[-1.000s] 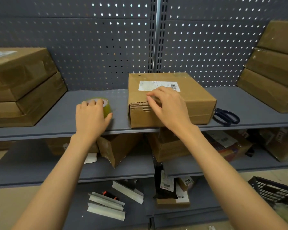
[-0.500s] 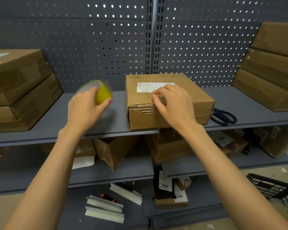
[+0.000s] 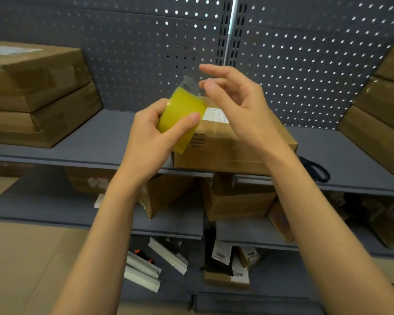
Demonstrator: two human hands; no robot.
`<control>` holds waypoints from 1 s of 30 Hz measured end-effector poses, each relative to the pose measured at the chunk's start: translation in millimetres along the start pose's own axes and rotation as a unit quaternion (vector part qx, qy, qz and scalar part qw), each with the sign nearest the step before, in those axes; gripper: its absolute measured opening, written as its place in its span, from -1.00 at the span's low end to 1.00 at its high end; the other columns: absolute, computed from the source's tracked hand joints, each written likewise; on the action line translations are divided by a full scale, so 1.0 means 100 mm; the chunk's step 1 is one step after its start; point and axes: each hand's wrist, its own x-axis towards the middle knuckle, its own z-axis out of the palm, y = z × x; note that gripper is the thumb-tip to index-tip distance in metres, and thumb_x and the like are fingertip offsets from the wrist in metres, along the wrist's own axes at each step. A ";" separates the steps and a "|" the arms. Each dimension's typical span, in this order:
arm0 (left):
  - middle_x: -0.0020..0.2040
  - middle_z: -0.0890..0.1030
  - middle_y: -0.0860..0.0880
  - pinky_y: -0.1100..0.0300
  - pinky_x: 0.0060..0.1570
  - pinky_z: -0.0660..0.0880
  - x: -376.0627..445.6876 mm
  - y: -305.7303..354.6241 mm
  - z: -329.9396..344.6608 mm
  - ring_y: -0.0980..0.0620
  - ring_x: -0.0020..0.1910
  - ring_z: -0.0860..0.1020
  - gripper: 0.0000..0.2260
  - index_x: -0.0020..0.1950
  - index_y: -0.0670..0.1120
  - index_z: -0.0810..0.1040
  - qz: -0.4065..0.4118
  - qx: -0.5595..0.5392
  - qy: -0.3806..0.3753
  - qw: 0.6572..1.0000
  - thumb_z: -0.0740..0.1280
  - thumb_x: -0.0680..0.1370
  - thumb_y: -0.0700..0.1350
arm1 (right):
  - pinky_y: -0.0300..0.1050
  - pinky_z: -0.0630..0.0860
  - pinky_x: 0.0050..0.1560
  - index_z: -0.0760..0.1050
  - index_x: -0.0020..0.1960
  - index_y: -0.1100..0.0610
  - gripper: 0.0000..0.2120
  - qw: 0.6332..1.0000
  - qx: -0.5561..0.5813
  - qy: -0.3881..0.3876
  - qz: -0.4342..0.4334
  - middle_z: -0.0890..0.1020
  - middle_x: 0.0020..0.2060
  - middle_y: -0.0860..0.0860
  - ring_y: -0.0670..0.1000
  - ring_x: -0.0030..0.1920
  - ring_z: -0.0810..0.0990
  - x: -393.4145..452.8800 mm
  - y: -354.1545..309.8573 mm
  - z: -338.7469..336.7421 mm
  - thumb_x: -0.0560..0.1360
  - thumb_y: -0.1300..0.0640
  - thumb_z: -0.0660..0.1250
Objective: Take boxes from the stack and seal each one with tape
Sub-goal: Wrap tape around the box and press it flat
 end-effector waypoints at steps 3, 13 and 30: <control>-0.21 0.58 0.04 0.35 -0.23 0.46 -0.10 0.04 0.11 0.18 -0.23 0.53 -0.86 0.01 -0.12 0.58 -0.007 -0.015 0.016 1.000 0.38 0.52 -0.09 | -0.09 0.51 0.20 0.49 0.24 0.03 -0.77 0.999 0.015 -0.041 -0.014 0.64 0.05 0.04 -0.10 0.11 0.60 0.00 0.04 -0.05 0.59 0.18 0.26; -0.23 0.58 0.11 0.30 -0.30 0.47 -0.32 0.02 0.32 0.18 -0.25 0.54 -0.89 -0.02 0.02 0.56 -0.020 0.051 0.024 0.998 0.39 0.49 -0.02 | -0.16 0.55 -0.04 0.63 -0.06 0.04 -0.88 0.997 0.027 -0.063 -0.020 0.67 -0.14 -0.06 -0.13 -0.10 0.61 -0.09 0.23 -0.17 0.48 0.24 0.41; -0.43 0.60 0.02 0.34 -0.40 0.47 -0.57 -0.12 0.35 0.17 -0.44 0.57 -0.87 -0.13 -0.14 0.54 -0.199 -0.071 0.049 0.976 0.31 0.56 -0.10 | -0.50 0.35 -0.11 0.61 -0.12 0.04 -0.95 0.994 -0.098 -0.048 0.010 0.56 -0.22 -0.21 -0.33 -0.17 0.50 -0.05 0.25 0.04 0.50 0.13 0.37</control>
